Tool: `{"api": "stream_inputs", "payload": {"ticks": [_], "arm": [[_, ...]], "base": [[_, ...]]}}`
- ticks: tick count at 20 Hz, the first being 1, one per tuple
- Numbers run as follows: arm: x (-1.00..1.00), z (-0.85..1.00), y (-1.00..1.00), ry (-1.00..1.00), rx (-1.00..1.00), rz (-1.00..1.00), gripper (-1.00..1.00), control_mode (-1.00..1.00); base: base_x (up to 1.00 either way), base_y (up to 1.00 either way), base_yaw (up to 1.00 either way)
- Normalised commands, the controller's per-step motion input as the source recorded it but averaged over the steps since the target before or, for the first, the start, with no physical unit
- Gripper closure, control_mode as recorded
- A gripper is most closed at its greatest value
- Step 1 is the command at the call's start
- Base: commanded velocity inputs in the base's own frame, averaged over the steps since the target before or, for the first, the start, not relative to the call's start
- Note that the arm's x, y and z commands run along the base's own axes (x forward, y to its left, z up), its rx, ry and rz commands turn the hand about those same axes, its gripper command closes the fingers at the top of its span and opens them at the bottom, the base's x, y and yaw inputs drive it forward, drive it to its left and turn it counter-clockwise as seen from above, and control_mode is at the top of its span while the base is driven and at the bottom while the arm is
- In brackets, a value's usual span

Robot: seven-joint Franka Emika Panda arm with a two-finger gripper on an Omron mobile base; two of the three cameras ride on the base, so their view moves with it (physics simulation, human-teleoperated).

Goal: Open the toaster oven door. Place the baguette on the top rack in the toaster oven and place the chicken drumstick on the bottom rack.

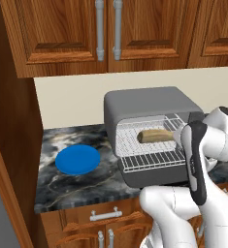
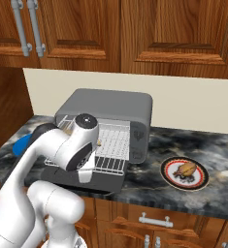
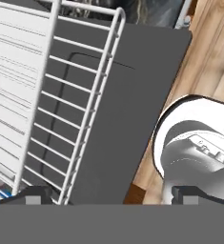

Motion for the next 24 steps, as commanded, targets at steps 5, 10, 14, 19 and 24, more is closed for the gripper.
{"api": "stream_inputs", "payload": {"ticks": [5, 10, 14, 19, 24], "arm": [[0.24, -0.07, -0.07, 0.0, 0.0, 0.0, -1.0, -1.0], [-0.27, -0.05, -0.06, -0.09, -0.01, 0.15, -1.0, -1.0], [-0.18, 0.0, 0.02, -0.05, -0.07, 0.45, -1.0, -1.0], [0.19, -0.02, 0.07, 0.0, -0.12, 0.47, -1.0, -1.0], [0.2, -0.12, 0.02, 0.0, -0.14, 0.35, -1.0, -1.0]], "base": [[0.0, 0.0, 0.0], [0.0, 0.0, 0.0], [0.0, 0.0, 0.0], [0.0, 0.0, 0.0], [0.0, 0.0, 0.0]]}}
